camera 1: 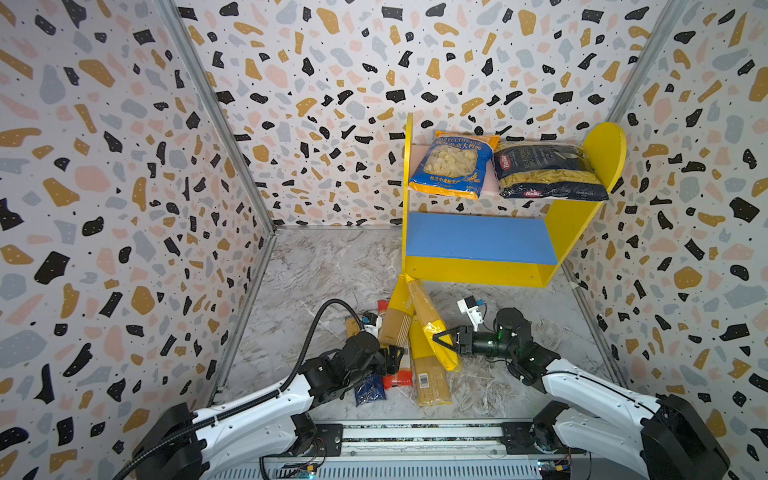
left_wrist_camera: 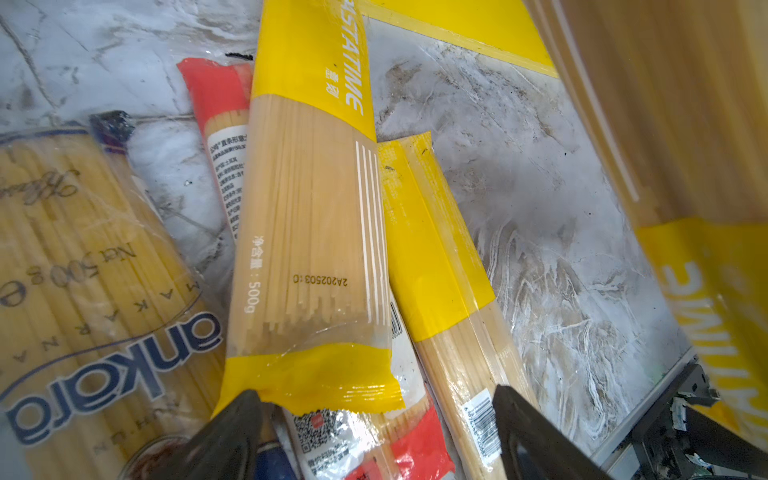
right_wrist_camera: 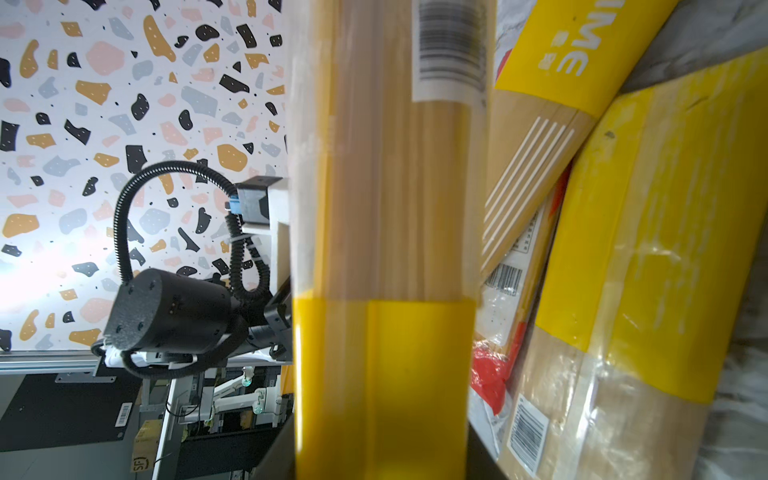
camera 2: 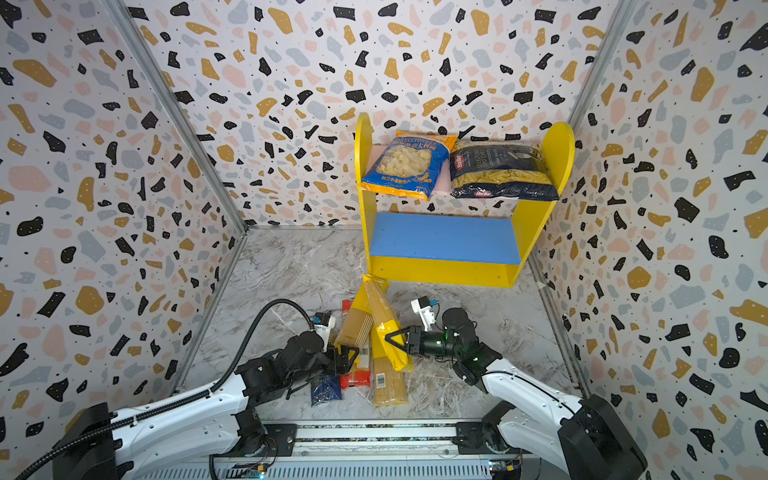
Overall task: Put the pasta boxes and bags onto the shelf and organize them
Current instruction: 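Lift the spaghetti pack upright with the right gripper toward the shelf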
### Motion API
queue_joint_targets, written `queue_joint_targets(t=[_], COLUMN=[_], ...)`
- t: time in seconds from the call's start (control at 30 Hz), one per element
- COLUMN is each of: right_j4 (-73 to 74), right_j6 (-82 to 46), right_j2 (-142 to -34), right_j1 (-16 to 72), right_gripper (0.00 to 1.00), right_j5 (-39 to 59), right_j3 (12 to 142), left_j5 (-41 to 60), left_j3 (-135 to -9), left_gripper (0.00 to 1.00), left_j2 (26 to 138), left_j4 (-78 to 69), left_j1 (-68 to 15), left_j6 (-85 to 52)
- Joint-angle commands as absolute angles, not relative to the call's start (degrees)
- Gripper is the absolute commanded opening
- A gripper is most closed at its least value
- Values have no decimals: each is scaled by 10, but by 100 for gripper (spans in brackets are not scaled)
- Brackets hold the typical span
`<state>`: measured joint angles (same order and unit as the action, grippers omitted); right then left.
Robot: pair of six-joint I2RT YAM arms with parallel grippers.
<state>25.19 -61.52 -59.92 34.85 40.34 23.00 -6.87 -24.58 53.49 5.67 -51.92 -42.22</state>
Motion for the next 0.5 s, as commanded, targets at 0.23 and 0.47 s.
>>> queue_joint_targets(t=[0.23,0.47], right_j4=[347,342], right_j6=[-592,-566], right_j2=[-616,-672], right_j1=[253,207], right_gripper=[13,13], right_j5=[458,459], right_j3=[327,401], left_j5=[-92,-110], left_j3=[-287,-311], left_gripper=[89,89], left_j2=[524,525], left_j4=[76,98], left_j1=[-522,-522], left_j6=[-396,-381])
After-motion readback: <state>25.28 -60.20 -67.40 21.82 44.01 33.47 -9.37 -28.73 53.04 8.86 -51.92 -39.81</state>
